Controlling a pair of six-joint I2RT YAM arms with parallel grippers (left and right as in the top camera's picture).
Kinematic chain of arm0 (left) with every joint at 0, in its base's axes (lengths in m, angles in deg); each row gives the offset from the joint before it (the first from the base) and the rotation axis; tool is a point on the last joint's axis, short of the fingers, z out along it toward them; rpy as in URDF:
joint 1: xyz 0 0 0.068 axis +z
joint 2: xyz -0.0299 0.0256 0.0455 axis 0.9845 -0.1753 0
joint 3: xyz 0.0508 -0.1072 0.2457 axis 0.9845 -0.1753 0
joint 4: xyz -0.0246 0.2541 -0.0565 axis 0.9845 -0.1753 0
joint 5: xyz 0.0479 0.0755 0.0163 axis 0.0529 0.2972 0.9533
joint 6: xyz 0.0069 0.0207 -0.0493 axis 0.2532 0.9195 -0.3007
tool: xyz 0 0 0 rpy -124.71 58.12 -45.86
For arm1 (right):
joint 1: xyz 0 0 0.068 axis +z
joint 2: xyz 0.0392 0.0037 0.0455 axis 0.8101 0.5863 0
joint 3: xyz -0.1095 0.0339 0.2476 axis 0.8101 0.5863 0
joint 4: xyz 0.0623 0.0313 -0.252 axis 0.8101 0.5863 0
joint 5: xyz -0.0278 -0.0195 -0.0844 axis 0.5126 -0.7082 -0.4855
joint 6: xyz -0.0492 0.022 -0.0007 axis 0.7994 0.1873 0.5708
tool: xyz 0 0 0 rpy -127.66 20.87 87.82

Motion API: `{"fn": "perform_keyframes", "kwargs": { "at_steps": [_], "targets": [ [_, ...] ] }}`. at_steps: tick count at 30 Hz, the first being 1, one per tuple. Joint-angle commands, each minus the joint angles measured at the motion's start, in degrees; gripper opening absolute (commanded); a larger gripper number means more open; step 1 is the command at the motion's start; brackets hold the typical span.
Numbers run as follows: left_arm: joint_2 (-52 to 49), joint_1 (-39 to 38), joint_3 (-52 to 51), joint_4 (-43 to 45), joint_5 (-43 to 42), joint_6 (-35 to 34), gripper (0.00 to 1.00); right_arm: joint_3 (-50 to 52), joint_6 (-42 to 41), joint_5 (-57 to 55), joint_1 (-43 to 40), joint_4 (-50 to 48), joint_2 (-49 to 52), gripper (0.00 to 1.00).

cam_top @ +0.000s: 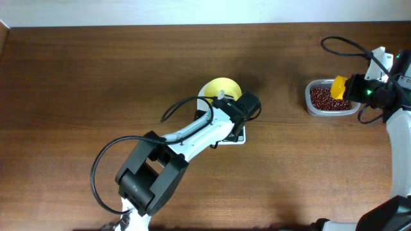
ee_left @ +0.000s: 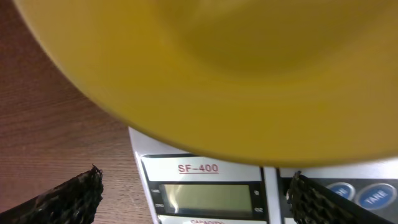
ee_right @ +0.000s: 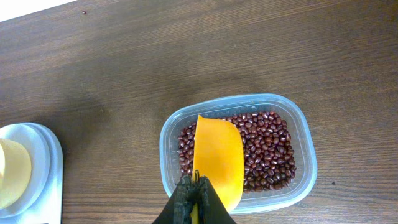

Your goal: Scoop item into bowl and weigh 50g on scale

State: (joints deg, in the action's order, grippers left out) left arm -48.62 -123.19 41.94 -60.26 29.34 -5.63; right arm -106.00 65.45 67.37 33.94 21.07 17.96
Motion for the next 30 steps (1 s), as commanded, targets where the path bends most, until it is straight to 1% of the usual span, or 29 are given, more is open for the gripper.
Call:
{"fn": "perform_keyframes", "kwargs": {
  "at_steps": [1,5,10,26,30],
  "targets": [
    [-1.0,0.5,-0.5,-0.1,0.6,-0.6,0.99,-1.2,0.6,0.8,-0.1,-0.2,0.2,0.04],
    [-1.0,0.4,-0.5,-0.1,-1.5,-0.5,0.99,-1.2,0.6,0.8,-0.1,-0.2,0.2,0.04],
    [-1.0,-0.6,-0.5,-0.1,-1.6,-0.6,0.99,-1.2,0.6,0.7,-0.1,-0.2,0.2,0.04],
    [-1.0,-0.6,-0.7,0.1,-2.2,-0.6,0.99,-1.2,0.6,0.7,-0.1,-0.2,0.2,0.04],
    [-1.0,-0.6,-2.7,1.4,-2.2,-0.6,0.99,-1.2,0.6,0.7,-0.1,-0.2,0.2,0.04]
  ]
}}
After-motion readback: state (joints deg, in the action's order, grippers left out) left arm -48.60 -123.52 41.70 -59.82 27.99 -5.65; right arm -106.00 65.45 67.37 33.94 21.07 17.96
